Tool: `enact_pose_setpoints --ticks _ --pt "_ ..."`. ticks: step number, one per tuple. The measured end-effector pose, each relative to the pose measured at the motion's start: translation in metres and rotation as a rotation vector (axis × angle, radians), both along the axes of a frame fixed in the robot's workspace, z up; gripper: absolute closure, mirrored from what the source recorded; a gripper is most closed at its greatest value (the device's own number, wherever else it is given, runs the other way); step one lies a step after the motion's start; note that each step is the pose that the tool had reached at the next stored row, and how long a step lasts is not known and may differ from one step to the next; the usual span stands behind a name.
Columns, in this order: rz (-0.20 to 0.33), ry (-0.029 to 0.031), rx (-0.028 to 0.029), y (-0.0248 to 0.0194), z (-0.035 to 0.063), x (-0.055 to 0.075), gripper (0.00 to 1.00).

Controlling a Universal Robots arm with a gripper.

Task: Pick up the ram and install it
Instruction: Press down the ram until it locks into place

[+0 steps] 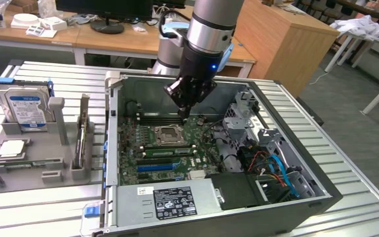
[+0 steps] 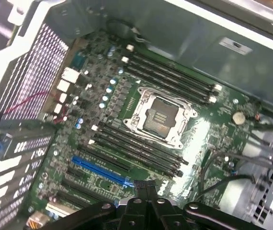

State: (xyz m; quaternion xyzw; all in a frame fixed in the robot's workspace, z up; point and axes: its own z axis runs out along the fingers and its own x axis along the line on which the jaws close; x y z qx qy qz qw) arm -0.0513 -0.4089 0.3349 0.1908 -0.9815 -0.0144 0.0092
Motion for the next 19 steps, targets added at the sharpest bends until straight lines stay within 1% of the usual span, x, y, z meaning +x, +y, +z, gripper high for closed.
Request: enact_pose_setpoints --ticks 16,17,19 --pt "-0.292 0.0 0.0 0.0 -0.0004 0.0 0.89" --pt "-0.305 0.0001 -0.0001 0.0 -0.0004 -0.0001 0.89" --pt "-0.307 0.0 -0.0001 0.0 -0.0004 0.0 0.89"
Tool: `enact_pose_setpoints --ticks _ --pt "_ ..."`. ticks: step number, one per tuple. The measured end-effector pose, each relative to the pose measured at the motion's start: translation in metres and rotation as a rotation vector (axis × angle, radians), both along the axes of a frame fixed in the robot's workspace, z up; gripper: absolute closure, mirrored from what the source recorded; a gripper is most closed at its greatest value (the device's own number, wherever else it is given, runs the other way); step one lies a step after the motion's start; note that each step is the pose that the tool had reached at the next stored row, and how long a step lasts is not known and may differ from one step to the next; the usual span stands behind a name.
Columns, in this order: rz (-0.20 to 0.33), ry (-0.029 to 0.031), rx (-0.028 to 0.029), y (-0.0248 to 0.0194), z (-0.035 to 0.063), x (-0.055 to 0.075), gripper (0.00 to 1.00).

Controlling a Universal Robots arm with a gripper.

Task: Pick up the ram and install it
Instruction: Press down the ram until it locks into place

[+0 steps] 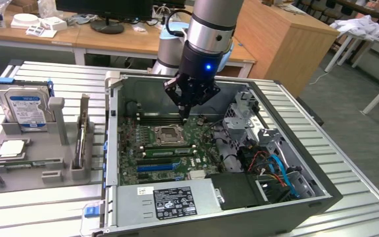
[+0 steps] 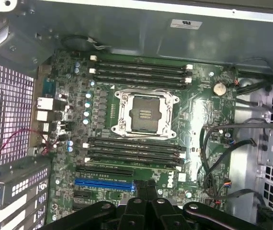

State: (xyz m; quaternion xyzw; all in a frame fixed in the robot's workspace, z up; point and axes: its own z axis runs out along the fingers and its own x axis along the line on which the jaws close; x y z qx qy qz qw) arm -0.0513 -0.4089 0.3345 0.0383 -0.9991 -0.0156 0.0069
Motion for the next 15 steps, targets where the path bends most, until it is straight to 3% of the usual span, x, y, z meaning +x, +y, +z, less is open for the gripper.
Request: enact_pose_setpoints --ticks 10,15 --pt "-0.001 -0.0001 0.0001 0.0 0.0 -0.0041 0.89" --pt "-0.028 0.0 0.0 0.0 0.0 -0.0048 0.89"
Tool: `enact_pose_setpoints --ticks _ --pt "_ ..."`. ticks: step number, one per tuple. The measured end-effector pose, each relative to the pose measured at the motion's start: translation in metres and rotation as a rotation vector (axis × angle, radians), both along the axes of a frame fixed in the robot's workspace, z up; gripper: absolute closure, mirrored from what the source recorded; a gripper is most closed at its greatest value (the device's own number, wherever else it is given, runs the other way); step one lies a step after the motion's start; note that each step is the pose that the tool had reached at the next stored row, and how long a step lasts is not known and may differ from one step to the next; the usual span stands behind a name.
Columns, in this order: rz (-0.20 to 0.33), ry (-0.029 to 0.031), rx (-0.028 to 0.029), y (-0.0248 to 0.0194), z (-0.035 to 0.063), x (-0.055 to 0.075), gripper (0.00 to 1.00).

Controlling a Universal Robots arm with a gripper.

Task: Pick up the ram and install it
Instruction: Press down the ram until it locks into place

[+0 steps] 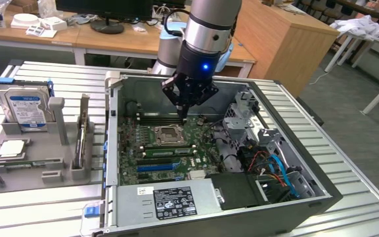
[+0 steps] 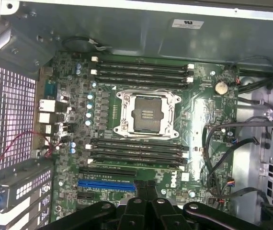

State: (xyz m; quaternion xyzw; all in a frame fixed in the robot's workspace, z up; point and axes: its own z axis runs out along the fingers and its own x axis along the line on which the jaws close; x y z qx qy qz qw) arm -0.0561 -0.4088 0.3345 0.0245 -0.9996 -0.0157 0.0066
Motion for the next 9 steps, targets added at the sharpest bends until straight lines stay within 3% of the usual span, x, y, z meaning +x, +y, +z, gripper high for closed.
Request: enact_pose_setpoints --ticks 9 --pt "-0.015 0.0 -0.0001 0.0 0.0021 -0.0001 0.89"
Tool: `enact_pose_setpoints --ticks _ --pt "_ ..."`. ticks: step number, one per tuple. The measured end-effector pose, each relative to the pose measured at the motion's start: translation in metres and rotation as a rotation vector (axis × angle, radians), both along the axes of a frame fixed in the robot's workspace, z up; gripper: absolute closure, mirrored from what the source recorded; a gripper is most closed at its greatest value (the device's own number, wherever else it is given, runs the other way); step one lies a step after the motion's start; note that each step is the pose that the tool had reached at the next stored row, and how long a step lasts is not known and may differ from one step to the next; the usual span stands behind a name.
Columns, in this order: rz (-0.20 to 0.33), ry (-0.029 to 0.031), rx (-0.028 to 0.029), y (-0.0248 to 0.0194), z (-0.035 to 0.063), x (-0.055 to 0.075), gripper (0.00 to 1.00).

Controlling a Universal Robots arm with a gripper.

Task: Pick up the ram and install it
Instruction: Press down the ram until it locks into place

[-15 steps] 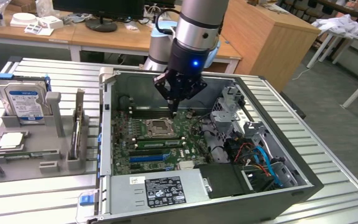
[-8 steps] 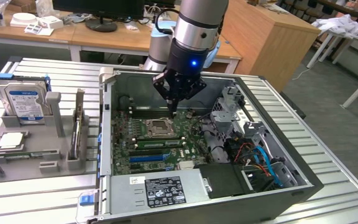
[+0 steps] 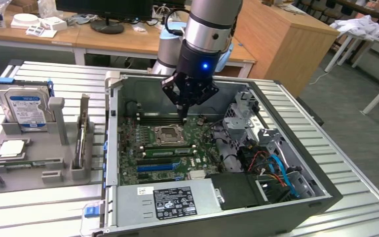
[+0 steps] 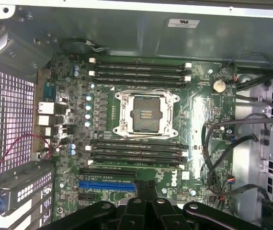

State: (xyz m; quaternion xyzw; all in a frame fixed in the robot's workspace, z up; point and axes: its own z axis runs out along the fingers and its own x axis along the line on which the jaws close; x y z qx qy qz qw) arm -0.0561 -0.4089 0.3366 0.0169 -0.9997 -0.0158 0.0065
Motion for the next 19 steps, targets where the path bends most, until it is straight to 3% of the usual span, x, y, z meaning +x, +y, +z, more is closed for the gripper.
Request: enact_pose_setpoints --ticks 7,19 --pt "0.0 0.0001 0.0 0.0 0.007 0.0 0.89" --pt "0.0 0.0 0.0001 0.0 0.0087 0.0 0.89"
